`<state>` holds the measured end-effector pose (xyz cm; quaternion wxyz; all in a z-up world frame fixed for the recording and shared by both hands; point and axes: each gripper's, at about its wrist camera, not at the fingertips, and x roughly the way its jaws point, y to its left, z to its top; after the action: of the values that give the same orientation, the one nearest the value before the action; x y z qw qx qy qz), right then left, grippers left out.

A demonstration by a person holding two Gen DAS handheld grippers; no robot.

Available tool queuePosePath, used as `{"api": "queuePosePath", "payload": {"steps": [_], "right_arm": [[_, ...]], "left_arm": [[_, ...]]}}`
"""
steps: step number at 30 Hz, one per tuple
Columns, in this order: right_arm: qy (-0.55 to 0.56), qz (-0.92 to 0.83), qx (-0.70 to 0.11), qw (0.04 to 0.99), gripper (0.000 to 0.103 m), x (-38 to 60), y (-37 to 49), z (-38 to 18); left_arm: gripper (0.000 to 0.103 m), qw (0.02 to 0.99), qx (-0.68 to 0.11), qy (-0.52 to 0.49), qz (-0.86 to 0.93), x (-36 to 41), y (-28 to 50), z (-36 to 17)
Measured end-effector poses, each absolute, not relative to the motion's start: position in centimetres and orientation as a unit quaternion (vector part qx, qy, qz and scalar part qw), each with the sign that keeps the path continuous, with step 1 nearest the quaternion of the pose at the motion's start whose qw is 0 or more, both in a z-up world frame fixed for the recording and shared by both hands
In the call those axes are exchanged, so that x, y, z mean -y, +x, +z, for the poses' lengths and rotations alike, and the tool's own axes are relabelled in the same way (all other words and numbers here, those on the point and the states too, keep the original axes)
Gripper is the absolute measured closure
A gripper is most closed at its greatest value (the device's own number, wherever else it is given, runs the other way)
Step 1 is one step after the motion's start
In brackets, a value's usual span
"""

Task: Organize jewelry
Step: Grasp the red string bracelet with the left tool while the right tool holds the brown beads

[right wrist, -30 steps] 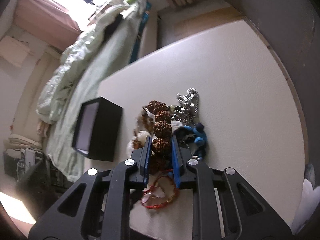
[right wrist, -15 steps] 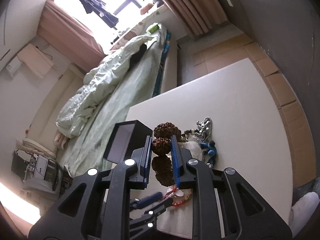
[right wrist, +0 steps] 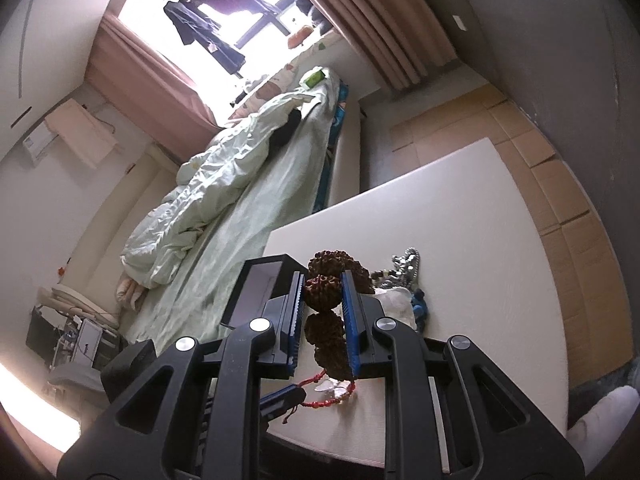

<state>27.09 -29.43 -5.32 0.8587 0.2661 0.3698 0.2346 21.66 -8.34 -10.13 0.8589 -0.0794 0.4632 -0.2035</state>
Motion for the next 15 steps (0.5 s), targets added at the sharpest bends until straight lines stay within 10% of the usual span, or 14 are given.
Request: {"api": "queuePosePath", "payload": {"steps": [15], "right_arm": [[0.253, 0.227, -0.359, 0.869, 0.084, 28.6, 27.0, -4.4]], "left_arm": [[0.103, 0.895, -0.391, -0.087, -0.196, 5.4, 22.2, -2.8]]}}
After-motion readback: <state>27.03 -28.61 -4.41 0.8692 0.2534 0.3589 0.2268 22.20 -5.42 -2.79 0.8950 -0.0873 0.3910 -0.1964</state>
